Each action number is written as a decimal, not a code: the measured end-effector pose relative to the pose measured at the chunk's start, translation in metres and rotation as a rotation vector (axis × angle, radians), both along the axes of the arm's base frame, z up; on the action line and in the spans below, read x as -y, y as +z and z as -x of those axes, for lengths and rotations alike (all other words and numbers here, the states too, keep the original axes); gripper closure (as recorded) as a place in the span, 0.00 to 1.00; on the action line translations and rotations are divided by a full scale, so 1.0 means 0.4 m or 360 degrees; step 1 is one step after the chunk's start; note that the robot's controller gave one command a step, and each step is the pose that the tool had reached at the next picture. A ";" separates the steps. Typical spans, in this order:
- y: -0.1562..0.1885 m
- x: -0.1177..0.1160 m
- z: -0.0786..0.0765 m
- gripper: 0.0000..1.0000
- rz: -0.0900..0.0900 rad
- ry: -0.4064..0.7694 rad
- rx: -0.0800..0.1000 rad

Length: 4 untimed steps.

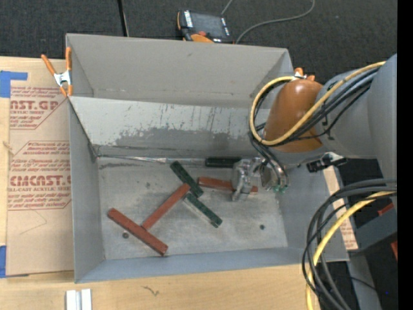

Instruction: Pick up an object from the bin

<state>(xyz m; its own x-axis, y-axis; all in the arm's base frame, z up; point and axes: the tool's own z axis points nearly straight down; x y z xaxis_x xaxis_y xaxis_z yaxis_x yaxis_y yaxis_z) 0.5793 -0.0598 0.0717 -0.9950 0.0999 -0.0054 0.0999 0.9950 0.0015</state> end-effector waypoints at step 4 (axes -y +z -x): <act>0.003 -0.166 -0.019 1.00 -0.0002 -0.0252 -0.0005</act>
Offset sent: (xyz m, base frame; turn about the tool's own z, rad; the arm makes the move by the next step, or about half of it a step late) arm 0.0000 0.0000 0.0000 0.0000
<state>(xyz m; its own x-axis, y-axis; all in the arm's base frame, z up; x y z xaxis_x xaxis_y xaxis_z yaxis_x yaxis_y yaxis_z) 0.5871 0.0066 0.0729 -0.9668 0.2556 -0.0022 0.2556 0.9668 0.0019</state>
